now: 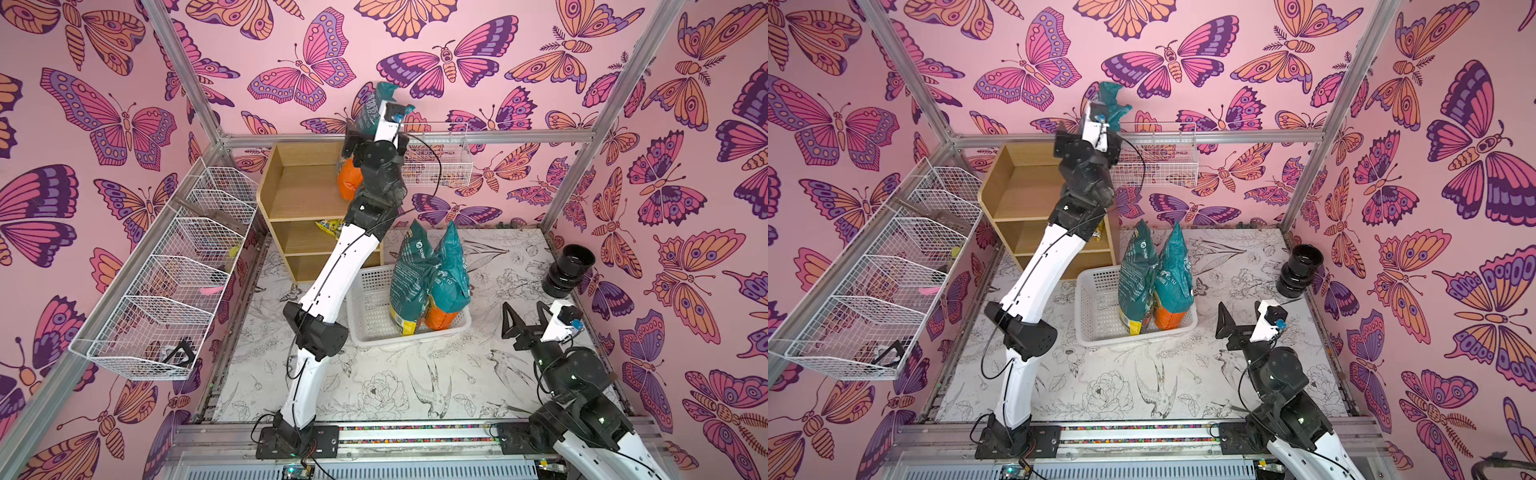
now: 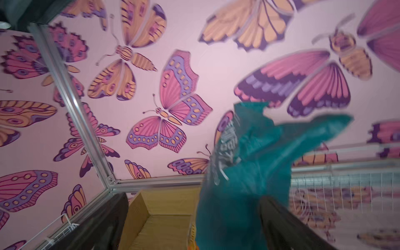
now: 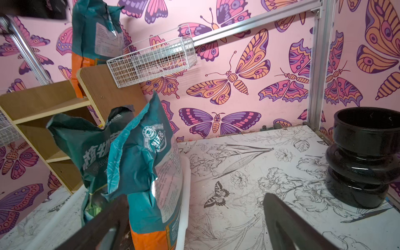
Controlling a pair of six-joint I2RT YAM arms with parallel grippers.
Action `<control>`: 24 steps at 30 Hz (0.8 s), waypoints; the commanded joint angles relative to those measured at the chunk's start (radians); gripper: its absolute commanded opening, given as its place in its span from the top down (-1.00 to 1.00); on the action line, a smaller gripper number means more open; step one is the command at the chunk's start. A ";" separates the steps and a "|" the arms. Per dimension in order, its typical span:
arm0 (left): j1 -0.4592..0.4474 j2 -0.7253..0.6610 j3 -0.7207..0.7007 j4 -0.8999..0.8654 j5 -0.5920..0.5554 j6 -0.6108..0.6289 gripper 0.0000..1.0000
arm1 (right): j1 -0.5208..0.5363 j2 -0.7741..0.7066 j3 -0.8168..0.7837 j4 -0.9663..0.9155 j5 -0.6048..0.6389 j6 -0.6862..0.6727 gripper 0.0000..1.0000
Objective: Take down the fertilizer bag from the shelf
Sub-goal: Pick up the fertilizer bag from the shelf.
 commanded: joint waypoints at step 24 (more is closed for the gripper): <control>0.168 0.114 0.041 0.095 0.110 -0.030 1.00 | 0.002 0.004 -0.015 0.000 0.008 -0.015 -0.99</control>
